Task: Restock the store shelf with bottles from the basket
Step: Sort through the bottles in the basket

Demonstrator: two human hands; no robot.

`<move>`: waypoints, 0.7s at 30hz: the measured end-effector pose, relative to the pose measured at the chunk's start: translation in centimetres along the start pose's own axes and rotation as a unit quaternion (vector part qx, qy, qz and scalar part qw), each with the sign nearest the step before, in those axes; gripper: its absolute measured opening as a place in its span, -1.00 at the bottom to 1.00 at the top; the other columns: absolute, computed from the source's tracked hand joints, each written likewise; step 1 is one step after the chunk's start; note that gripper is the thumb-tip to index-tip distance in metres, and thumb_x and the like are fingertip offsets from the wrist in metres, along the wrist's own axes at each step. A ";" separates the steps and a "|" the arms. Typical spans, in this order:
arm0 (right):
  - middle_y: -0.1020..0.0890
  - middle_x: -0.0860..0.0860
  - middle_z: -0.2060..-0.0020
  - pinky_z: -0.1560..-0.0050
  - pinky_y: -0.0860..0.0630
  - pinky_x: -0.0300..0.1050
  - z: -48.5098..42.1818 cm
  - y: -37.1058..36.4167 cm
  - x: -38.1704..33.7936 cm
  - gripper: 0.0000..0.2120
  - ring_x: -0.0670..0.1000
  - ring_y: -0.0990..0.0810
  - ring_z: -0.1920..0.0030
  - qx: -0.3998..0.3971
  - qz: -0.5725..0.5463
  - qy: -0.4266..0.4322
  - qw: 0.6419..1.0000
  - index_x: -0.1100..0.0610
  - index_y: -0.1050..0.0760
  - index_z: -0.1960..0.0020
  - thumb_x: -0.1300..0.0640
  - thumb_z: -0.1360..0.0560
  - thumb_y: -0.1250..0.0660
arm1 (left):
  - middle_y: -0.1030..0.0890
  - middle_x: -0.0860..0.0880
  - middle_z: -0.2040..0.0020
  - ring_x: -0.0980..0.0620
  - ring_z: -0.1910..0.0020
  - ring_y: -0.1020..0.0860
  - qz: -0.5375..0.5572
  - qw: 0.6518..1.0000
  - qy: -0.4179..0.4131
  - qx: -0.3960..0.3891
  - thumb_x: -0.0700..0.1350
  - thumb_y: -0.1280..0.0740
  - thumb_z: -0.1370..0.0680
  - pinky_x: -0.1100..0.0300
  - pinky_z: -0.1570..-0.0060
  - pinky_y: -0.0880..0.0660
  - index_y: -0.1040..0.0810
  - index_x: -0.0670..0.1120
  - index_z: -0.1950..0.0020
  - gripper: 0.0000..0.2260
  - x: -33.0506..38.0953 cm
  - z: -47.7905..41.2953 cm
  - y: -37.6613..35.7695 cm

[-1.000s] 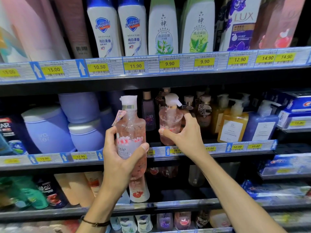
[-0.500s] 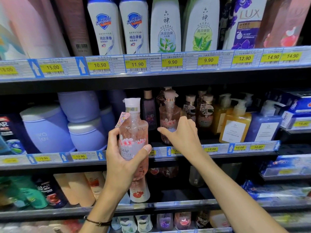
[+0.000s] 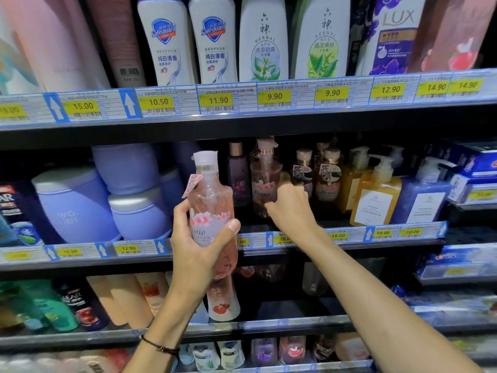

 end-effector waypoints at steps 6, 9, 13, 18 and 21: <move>-0.58 0.02 0.12 0.27 -0.34 -0.06 3.0 1.6 1.4 -0.68 0.11 -0.59 0.09 0.068 0.211 0.106 0.969 0.13 -0.47 -0.06 -0.13 -0.64 -0.16 | -0.65 0.00 -0.16 0.01 -0.10 -0.61 0.052 0.998 0.021 -0.007 0.14 -0.42 -0.40 -0.29 -0.27 -0.49 -0.45 -0.06 -0.39 -0.40 -0.3 -0.4 -0.8; -0.62 -0.01 0.12 0.23 -0.45 -0.04 5.2 2.3 4.0 -0.62 0.08 -0.57 0.10 0.096 0.238 0.158 0.953 0.11 -0.52 -0.10 -0.14 -0.64 -0.07 | -0.66 -0.02 -0.15 0.01 -0.10 -0.62 0.041 0.999 0.012 -0.021 0.11 -0.41 -0.40 -0.21 -0.23 -0.52 -0.47 -0.05 -0.37 -0.43 0.3 -0.6 -1.7; -0.63 0.03 -0.01 -0.04 -0.49 0.08 6.9 2.7 7.7 -0.56 0.13 -0.55 -0.05 0.106 0.266 0.174 0.942 0.15 -0.54 -0.15 -0.12 -0.64 -0.03 | -0.66 0.02 -0.12 0.11 -0.07 -0.63 0.030 0.999 -0.015 -0.034 0.04 -0.46 -0.42 0.12 -0.11 -0.57 -0.47 0.10 -0.29 -0.55 1.1 -0.8 -3.8; -0.57 0.09 -0.05 -0.14 -0.42 0.11 7.3 2.0 9.2 -0.59 0.17 -0.51 -0.07 0.104 0.324 0.201 0.919 0.19 -0.47 -0.24 -0.07 -0.69 0.00 | -0.52 -0.03 -0.19 0.23 -0.07 -0.57 -0.011 0.995 -0.082 -0.048 -0.28 -0.51 -0.48 0.38 -0.07 -0.46 -0.30 -0.12 -0.33 -0.46 2.2 -0.4 -6.7; -0.54 0.10 0.00 -0.12 -0.41 0.11 7.2 2.0 9.4 -0.59 0.18 -0.48 -0.01 0.112 0.337 0.204 0.912 0.19 -0.45 -0.25 -0.06 -0.70 0.01 | -0.47 0.02 -0.20 0.16 -0.13 -0.55 -0.034 0.991 -0.114 -0.055 -0.25 -0.53 -0.46 0.28 -0.14 -0.49 -0.25 -0.08 -0.34 -0.40 2.4 -0.8 -7.8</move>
Point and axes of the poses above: each hand's wrist, its own z-axis away from the middle knuckle, its own y-axis out of the back of the hand, x = y × z, the point moved 8 cm from there along -z, towards the middle knuckle
